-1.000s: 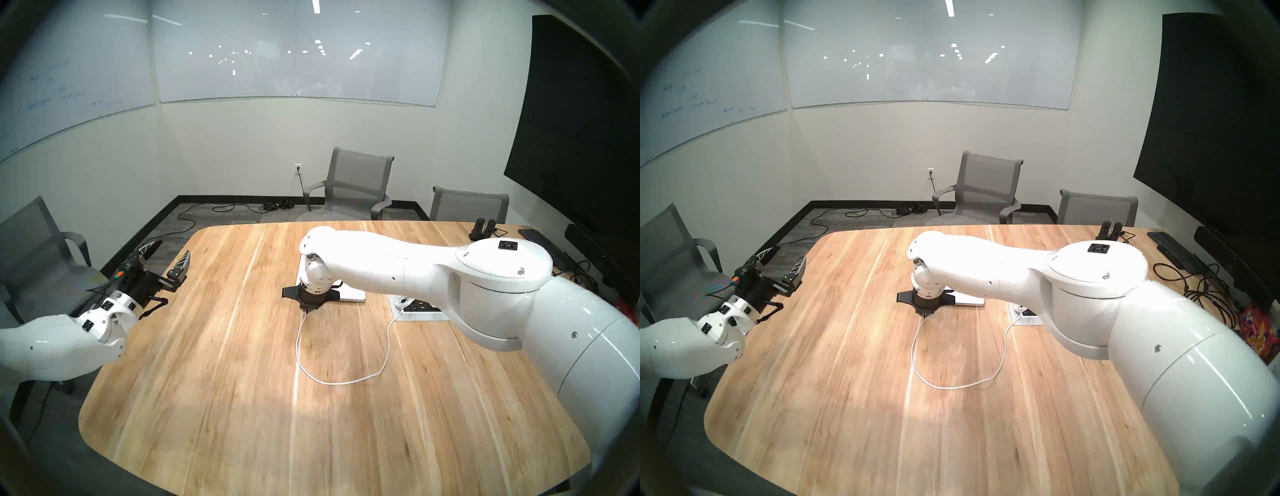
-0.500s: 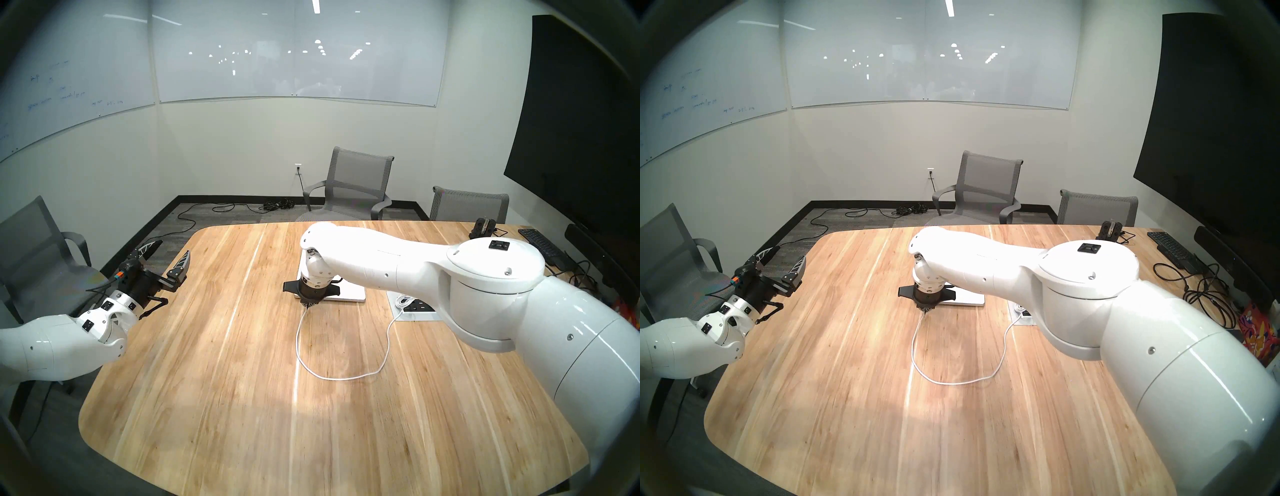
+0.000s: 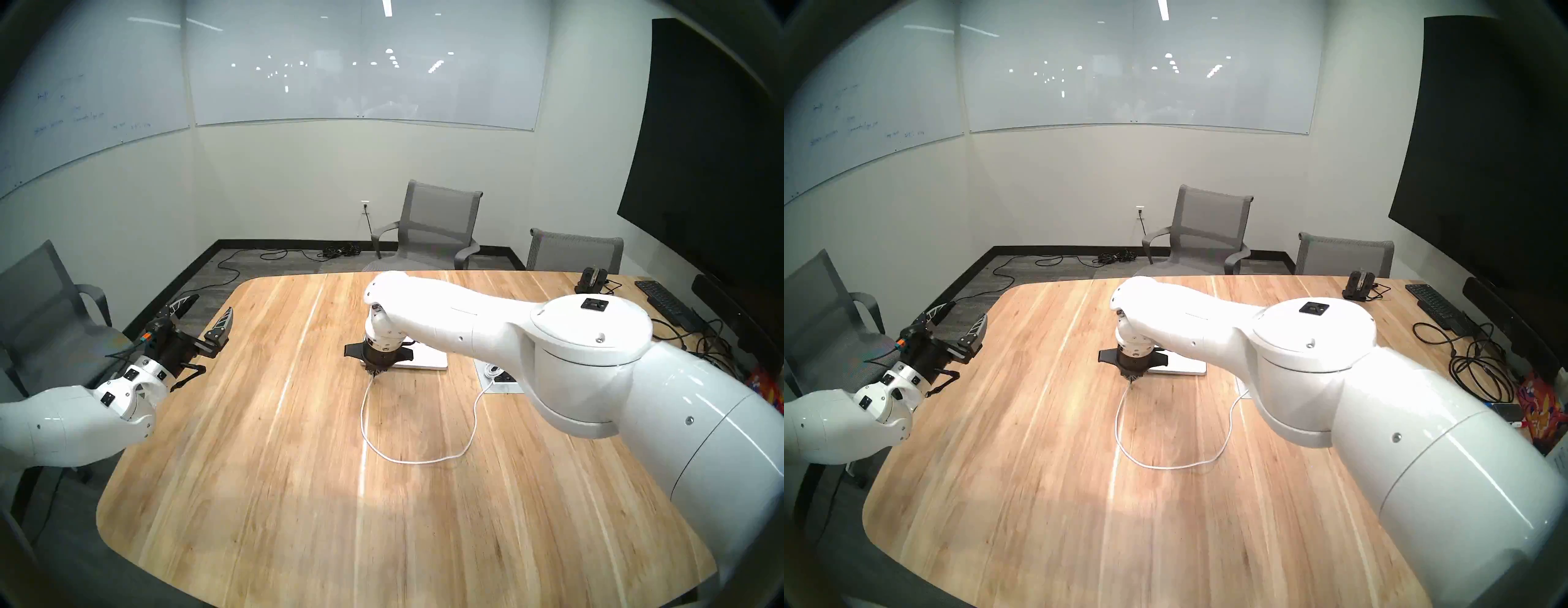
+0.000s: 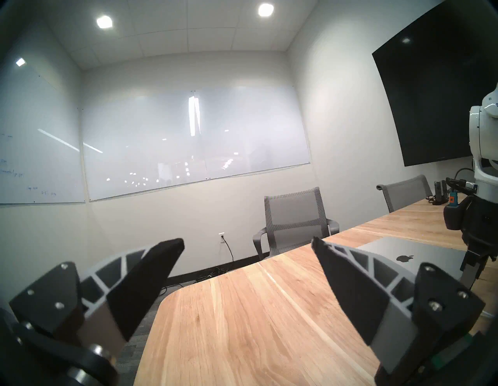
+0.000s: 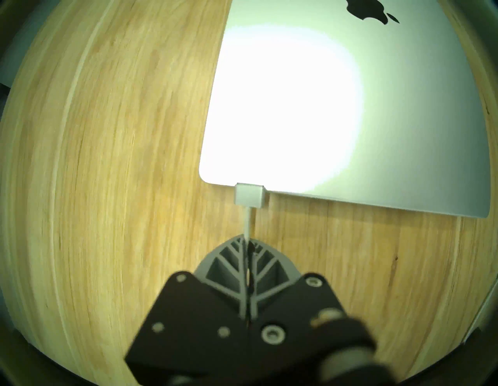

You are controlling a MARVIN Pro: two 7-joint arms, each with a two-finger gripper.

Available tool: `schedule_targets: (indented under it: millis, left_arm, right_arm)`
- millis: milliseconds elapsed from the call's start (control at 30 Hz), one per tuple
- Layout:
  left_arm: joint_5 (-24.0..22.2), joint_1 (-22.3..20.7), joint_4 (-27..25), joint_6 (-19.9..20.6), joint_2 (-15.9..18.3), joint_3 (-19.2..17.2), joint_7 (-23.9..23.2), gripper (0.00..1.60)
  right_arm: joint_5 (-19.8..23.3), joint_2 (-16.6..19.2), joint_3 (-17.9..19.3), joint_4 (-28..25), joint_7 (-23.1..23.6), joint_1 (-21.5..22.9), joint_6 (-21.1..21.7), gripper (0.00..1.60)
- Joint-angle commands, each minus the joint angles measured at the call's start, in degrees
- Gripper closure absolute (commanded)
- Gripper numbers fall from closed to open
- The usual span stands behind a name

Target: Plug the charging cable into the port of a MacBook

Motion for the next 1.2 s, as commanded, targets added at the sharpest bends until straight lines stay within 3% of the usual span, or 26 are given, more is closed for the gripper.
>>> schedule_targets:
  millis: [0,267,533,1167]
  left_arm:
    - [0.1,-0.9,-0.1,-0.4,0.1,-0.8,0.1,0.00]
    - [0.1,-0.9,-0.1,-0.4,0.1,-0.8,0.1,0.00]
    - [0.1,-0.9,-0.1,-0.4,0.1,-0.8,0.1,0.00]
    - [0.1,-0.9,-0.1,-0.4,0.1,-0.8,0.1,0.00]
  right_arm:
    - [0.2,-0.6,0.5,-0.5,-0.3,0.7,-0.2,1.60]
    - [0.6,0.9,0.9,-3.4,-1.7,0.8,-1.2,1.60]
    - [0.3,1.0,0.8,-2.8,-1.4,0.8,-1.2,1.60]
    - [-2.9,-4.8,0.0,8.9,4.6,-0.7,2.8,1.60]
